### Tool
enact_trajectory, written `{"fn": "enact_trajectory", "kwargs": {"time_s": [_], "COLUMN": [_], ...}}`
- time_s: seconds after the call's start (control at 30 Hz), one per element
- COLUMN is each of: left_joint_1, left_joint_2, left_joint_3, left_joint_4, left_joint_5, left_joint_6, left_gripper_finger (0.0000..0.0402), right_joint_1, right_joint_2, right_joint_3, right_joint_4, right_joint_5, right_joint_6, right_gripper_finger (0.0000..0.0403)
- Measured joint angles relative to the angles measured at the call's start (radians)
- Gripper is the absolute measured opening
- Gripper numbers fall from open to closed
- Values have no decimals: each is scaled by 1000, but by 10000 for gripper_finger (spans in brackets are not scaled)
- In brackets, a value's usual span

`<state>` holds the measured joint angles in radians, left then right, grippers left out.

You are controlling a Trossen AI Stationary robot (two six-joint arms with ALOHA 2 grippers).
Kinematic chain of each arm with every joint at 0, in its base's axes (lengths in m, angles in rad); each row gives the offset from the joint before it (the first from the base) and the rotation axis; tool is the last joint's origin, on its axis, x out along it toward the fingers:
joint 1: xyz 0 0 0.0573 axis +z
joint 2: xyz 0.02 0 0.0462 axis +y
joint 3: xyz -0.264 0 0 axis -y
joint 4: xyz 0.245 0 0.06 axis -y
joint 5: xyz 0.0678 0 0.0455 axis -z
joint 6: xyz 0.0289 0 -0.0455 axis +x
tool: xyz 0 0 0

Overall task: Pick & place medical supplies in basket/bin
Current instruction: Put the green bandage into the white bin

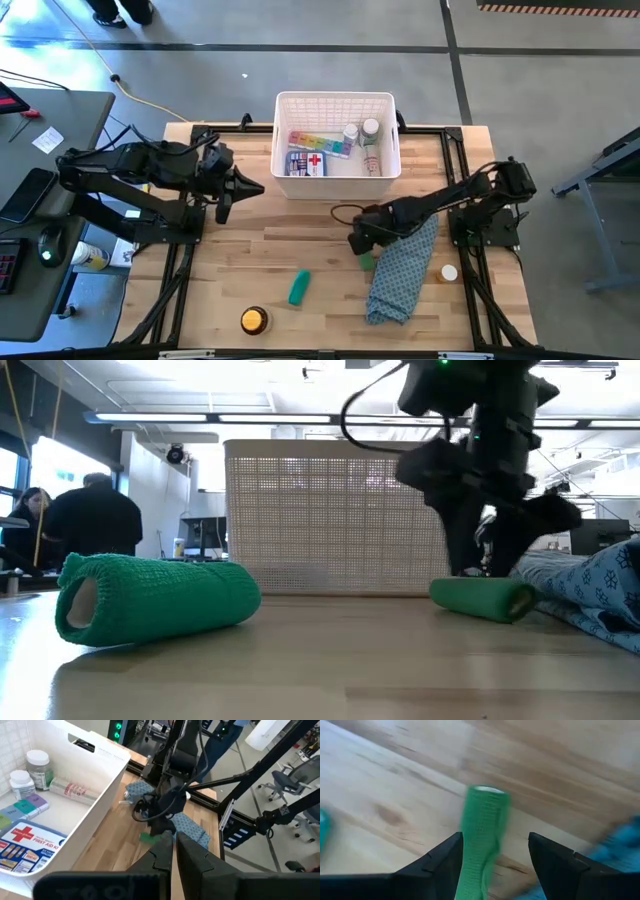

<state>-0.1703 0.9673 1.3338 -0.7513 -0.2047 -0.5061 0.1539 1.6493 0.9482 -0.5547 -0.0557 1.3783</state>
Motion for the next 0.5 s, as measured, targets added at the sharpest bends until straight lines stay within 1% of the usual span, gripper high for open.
{"fn": "enact_trajectory", "kwargs": {"time_s": [0.1,0.17,0.37,0.5], "left_joint_1": [0,0,0,0], "left_joint_2": [9,15,20,25], "left_joint_3": [1,0,0,0], "left_joint_4": [-6,-7,-5,-5], "left_joint_5": [0,0,0,0], "left_joint_6": [0,0,-4,-4], "left_gripper_finger": [60,60,60,60], "right_joint_1": [21,35,54,57], "right_joint_2": [0,4,27,66], "right_joint_3": [-14,-15,-15,-15], "right_joint_4": [83,88,87,153], "right_joint_5": [21,38,46,29], "right_joint_6": [18,37,38,37], "right_gripper_finger": [217,217,207,194]}}
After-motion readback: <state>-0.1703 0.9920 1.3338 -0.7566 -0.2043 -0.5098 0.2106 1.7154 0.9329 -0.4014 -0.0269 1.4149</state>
